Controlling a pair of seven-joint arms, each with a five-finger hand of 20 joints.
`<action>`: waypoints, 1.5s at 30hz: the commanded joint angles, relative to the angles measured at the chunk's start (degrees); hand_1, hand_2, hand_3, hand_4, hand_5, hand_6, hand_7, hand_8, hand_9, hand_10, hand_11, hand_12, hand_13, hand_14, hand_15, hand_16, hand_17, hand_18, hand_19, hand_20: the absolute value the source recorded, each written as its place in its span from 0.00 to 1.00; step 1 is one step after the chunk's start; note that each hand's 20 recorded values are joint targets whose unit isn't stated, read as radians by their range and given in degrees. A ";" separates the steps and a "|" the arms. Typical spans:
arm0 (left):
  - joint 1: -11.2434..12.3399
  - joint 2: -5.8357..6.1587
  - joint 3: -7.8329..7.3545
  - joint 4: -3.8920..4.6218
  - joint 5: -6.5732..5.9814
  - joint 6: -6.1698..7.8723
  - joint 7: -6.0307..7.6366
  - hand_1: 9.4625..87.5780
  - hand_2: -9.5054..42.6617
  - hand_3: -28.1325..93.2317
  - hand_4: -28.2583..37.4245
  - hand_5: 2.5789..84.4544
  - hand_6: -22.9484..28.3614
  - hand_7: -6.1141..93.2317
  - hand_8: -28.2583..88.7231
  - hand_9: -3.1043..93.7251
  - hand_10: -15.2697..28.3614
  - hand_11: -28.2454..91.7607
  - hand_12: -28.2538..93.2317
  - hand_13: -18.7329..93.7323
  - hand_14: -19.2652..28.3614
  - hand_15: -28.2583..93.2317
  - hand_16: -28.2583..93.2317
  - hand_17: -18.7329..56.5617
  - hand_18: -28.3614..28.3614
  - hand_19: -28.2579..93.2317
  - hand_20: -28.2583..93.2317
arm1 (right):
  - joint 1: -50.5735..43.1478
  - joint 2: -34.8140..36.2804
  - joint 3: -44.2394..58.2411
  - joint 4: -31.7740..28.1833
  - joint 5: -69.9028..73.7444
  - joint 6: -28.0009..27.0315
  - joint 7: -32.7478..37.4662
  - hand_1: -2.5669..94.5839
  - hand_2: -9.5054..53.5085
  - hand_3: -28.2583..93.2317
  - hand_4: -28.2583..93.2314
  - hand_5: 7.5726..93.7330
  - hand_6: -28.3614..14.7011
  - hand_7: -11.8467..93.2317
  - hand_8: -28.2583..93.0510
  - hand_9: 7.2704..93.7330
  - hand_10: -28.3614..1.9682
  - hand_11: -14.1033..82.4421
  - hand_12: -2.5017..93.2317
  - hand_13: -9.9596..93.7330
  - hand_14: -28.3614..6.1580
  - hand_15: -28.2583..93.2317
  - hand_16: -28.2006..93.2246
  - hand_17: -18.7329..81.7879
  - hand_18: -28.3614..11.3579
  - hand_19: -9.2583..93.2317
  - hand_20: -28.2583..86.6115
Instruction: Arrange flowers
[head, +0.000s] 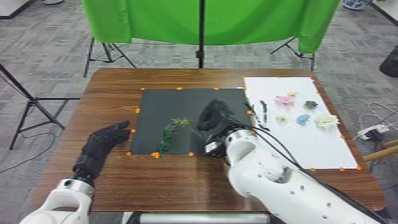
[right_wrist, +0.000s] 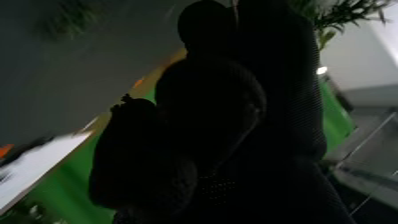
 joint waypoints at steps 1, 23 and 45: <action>0.17 -0.43 -0.95 -0.33 1.25 -5.17 -1.96 0.22 0.24 0.73 0.05 0.52 0.54 0.14 0.20 0.46 0.66 0.35 0.33 0.42 0.78 0.41 0.25 0.24 0.74 0.33 0.40 | 3.14 -2.65 -1.62 1.60 -0.96 -3.72 -0.28 0.93 0.00 0.00 0.58 0.89 0.59 0.27 0.36 1.00 0.57 0.38 0.37 1.00 0.76 0.67 0.44 0.90 0.59 0.99 0.56; 2.44 -1.53 -2.36 -0.96 1.81 -7.46 -1.95 0.22 0.24 0.73 0.06 0.51 0.54 0.13 0.20 0.45 0.66 0.35 0.34 0.41 0.78 0.40 0.25 0.23 0.75 0.33 0.40 | -4.58 3.03 6.91 -6.83 -4.83 -18.68 6.06 0.37 0.11 0.74 0.14 0.84 0.57 0.26 0.17 0.98 0.48 0.46 0.26 1.00 0.72 0.67 0.45 0.90 0.55 0.99 0.57; -0.51 -1.08 -1.81 -0.12 1.73 -9.56 -5.00 0.23 0.25 0.73 0.07 0.51 0.55 0.13 0.21 0.45 0.66 0.35 0.34 0.41 0.79 0.40 0.25 0.23 0.75 0.33 0.40 | -7.83 2.89 5.80 -10.01 1.98 -23.71 5.84 0.36 0.22 0.71 0.16 0.86 0.54 0.23 0.18 0.98 0.46 0.46 0.27 1.00 0.70 0.67 0.45 0.89 0.54 1.00 0.55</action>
